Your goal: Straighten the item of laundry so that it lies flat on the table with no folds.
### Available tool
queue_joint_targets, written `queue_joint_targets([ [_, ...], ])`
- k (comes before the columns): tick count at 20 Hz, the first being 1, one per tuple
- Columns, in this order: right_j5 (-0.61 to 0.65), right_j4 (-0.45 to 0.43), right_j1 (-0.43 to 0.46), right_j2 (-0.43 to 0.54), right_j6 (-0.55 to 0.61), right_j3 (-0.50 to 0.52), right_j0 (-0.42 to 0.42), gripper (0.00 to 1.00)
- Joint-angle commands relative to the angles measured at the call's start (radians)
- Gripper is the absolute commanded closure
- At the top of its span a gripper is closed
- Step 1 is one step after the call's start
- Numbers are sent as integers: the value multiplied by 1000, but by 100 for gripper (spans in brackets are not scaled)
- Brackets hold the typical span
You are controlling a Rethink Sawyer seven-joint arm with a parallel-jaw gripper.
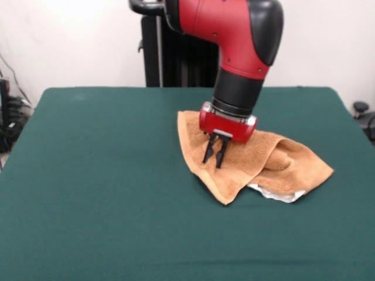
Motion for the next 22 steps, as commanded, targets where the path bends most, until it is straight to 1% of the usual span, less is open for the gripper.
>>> queue_joint_targets([
  [1, 160, 116, 31, 59, 254, 8, 127, 100],
  [6, 297, 151, -53, 29, 276, 53, 170, 100],
  [7, 360, 155, -64, 11, 279, 47, 187, 100],
  [8, 394, 159, -76, -5, 285, 45, 203, 100],
  [11, 456, 170, -115, -16, 308, 57, 221, 100],
  [15, 483, 187, -146, -24, 330, 74, 238, 100],
  [22, 460, 207, -173, -10, 318, 110, 228, 100],
])
